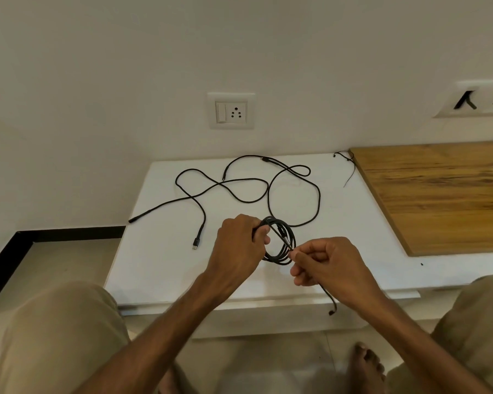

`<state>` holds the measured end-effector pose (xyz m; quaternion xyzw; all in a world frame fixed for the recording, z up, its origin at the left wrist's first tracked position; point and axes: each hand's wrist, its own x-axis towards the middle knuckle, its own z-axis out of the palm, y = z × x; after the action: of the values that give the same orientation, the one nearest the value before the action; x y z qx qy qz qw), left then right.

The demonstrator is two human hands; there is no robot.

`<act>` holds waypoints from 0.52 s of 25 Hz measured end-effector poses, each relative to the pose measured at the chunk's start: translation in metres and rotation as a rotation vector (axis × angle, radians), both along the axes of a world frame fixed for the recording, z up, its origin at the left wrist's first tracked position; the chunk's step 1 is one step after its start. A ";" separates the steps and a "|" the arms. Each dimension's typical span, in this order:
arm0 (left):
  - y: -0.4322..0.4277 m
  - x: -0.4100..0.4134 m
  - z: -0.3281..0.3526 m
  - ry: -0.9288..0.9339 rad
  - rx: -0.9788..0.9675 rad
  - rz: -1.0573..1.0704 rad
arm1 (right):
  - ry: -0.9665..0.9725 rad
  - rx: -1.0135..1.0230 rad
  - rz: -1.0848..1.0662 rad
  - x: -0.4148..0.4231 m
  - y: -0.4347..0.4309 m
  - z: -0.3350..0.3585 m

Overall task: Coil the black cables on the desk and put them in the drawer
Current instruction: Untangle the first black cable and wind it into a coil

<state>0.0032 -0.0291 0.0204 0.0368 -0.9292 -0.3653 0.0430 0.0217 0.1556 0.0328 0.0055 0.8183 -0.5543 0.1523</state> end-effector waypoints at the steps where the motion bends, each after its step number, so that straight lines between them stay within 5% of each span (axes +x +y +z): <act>1: 0.000 -0.001 0.000 -0.003 -0.007 0.007 | -0.017 -0.004 0.013 0.001 0.000 0.000; 7: -0.001 -0.002 0.000 0.038 -0.021 0.035 | -0.334 -0.166 0.015 0.002 0.001 0.004; 13: 0.013 0.010 0.007 0.055 -0.076 -0.089 | -0.316 -0.340 -0.168 0.005 -0.003 0.000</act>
<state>0.0136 -0.0160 0.0271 -0.0164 -0.9415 -0.3322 0.0538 0.0263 0.1531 0.0325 0.1346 0.6757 -0.6871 0.2306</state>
